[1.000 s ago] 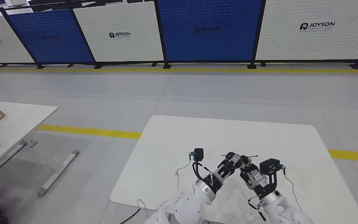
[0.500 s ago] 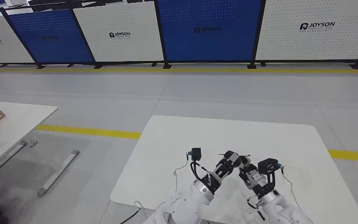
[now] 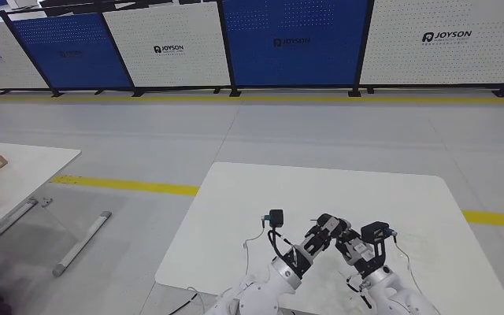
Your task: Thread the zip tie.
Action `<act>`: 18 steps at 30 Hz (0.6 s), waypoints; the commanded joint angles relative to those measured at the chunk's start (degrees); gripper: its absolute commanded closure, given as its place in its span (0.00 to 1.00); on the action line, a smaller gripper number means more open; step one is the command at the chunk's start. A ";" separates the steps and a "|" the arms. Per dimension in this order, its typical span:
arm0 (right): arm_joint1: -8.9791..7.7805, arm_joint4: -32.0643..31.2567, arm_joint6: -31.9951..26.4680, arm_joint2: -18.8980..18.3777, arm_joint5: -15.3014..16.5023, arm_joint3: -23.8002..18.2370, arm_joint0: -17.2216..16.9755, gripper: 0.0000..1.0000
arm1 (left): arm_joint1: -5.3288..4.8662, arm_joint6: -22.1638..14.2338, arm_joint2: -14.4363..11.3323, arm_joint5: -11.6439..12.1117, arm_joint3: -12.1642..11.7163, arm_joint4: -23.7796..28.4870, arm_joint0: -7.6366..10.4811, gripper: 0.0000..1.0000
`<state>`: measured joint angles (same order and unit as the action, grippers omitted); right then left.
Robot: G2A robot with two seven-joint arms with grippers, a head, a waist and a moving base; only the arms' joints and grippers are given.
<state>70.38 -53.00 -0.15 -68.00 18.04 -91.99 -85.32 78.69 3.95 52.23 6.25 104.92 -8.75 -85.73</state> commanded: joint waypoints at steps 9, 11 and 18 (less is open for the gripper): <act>-0.19 3.06 1.59 -2.41 0.98 -1.49 -1.47 0.00 | 0.45 3.12 0.95 -2.84 -3.90 1.60 2.12 1.00; -0.38 4.23 2.71 -3.92 1.44 -2.33 -2.58 0.00 | 0.52 3.63 1.46 -2.76 -4.69 2.73 2.33 1.00; -1.40 10.75 7.73 -9.38 1.44 -6.11 -6.96 0.00 | 0.26 3.80 4.62 -2.03 -6.41 6.40 1.44 1.00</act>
<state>69.14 -43.29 6.69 -76.59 19.49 -97.72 -91.69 79.01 7.82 56.40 4.16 98.73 -2.73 -84.10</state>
